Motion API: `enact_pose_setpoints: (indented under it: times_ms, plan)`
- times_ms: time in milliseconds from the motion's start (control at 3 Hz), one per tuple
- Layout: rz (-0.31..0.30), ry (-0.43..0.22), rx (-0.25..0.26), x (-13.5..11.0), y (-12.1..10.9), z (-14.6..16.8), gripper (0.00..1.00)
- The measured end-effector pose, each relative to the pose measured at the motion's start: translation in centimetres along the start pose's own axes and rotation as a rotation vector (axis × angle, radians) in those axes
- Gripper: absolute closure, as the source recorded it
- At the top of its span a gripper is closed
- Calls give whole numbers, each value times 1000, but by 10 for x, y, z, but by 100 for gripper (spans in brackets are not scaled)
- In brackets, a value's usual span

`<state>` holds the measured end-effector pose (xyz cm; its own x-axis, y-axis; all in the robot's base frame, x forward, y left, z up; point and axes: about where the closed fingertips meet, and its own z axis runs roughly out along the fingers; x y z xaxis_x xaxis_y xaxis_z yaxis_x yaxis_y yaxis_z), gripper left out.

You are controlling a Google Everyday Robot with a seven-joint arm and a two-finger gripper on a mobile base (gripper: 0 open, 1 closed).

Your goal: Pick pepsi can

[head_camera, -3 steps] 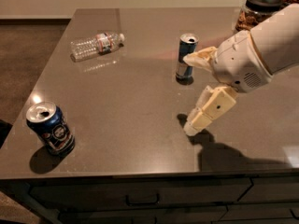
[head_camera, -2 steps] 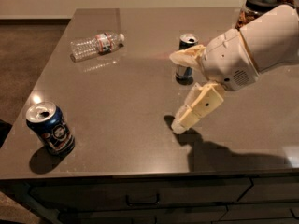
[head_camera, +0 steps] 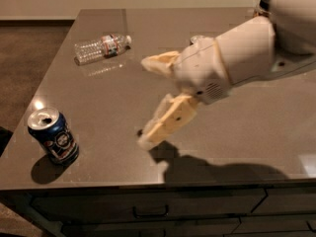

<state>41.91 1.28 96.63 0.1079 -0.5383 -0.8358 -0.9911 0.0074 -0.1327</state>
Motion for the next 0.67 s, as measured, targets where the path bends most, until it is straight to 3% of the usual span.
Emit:
enact_pose_setpoints:
  times_ms: [667]
  plan:
    - [-4, -18, -13, -28, 3, 68, 0]
